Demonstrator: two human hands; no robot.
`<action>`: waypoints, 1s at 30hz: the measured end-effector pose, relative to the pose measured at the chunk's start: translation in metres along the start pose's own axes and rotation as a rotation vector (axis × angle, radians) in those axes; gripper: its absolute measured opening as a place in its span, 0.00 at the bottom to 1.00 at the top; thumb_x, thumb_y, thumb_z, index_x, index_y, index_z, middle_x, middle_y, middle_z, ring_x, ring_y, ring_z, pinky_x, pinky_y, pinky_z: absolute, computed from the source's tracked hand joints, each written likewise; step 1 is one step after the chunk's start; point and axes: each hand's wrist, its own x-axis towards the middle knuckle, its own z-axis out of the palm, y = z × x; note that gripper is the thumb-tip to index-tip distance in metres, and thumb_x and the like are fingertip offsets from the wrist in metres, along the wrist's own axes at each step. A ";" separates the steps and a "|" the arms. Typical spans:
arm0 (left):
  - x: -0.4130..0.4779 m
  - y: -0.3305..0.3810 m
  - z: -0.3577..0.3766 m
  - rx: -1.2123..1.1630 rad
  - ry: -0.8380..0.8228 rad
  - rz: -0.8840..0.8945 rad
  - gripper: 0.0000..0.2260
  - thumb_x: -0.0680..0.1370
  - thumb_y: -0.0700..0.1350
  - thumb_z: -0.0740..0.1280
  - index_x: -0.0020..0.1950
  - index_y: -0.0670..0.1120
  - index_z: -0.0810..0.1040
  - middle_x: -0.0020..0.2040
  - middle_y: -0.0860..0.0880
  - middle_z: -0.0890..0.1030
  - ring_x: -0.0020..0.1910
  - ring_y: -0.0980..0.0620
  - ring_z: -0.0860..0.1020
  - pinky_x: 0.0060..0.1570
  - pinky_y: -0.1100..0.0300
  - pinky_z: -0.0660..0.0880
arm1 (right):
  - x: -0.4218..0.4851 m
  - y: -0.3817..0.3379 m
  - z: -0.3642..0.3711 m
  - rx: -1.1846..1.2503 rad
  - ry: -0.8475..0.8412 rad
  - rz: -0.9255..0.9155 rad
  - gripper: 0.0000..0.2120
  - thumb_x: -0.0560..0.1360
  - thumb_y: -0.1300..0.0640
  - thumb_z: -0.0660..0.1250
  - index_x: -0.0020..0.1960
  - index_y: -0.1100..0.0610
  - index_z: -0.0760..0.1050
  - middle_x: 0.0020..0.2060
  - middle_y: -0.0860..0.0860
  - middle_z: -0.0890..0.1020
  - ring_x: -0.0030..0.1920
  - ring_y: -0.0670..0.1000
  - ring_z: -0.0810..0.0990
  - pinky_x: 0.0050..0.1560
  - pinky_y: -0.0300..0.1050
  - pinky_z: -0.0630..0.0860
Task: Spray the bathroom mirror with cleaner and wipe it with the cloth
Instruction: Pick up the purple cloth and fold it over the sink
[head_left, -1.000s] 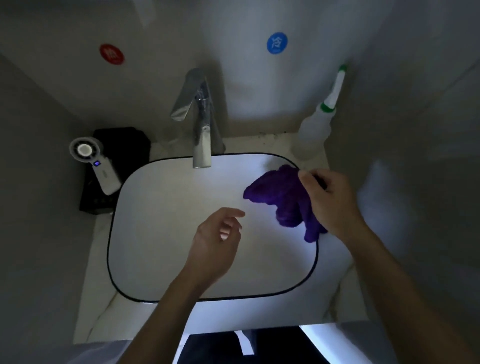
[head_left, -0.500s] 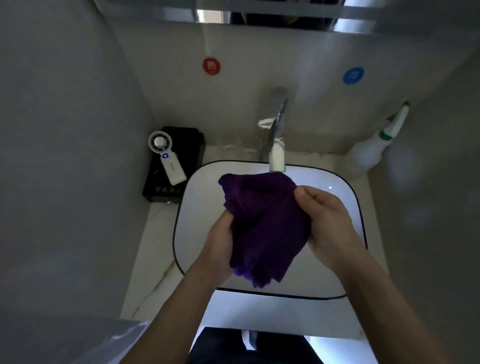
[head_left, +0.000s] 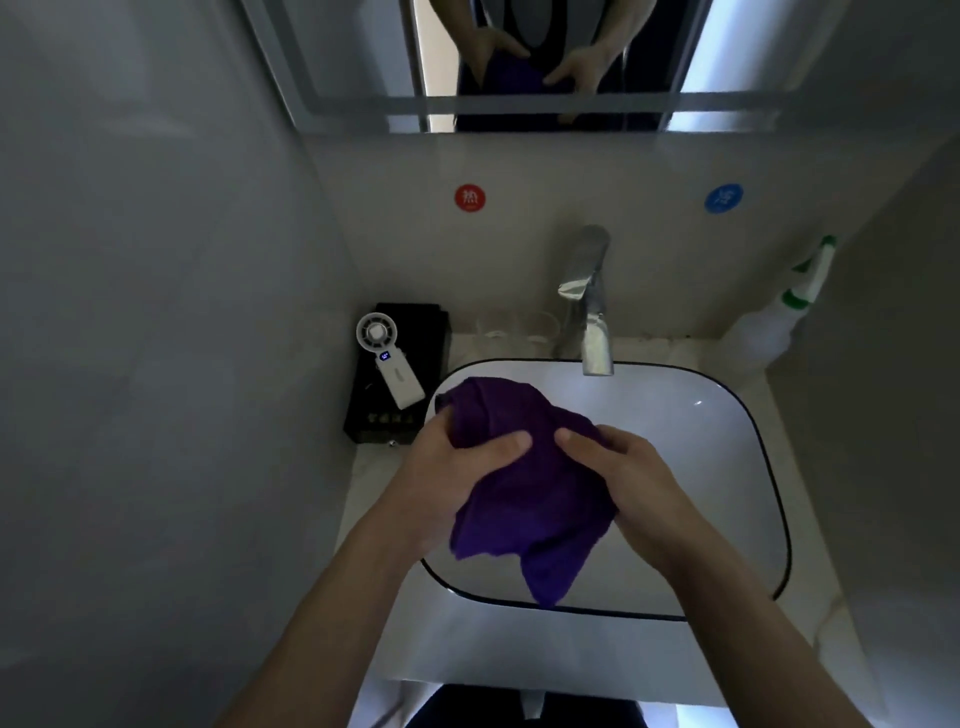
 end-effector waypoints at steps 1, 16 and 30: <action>0.002 0.000 -0.002 0.106 0.046 0.010 0.13 0.74 0.35 0.76 0.55 0.48 0.83 0.50 0.47 0.89 0.54 0.44 0.86 0.57 0.45 0.83 | -0.001 0.002 -0.002 0.103 -0.011 -0.011 0.16 0.76 0.55 0.71 0.61 0.62 0.80 0.53 0.57 0.87 0.55 0.58 0.85 0.59 0.57 0.81; 0.027 0.003 0.029 0.226 -0.095 -0.103 0.19 0.68 0.26 0.71 0.57 0.39 0.83 0.51 0.42 0.88 0.52 0.43 0.86 0.52 0.50 0.83 | -0.017 0.023 -0.059 0.279 0.265 -0.064 0.17 0.78 0.53 0.71 0.55 0.67 0.80 0.52 0.61 0.86 0.57 0.62 0.83 0.60 0.60 0.79; 0.036 -0.009 0.063 0.325 0.017 0.089 0.22 0.75 0.23 0.68 0.51 0.50 0.86 0.49 0.46 0.87 0.47 0.50 0.85 0.44 0.62 0.81 | -0.032 0.005 -0.108 -0.012 0.489 -0.420 0.11 0.78 0.66 0.69 0.50 0.52 0.85 0.45 0.49 0.88 0.49 0.49 0.86 0.55 0.50 0.82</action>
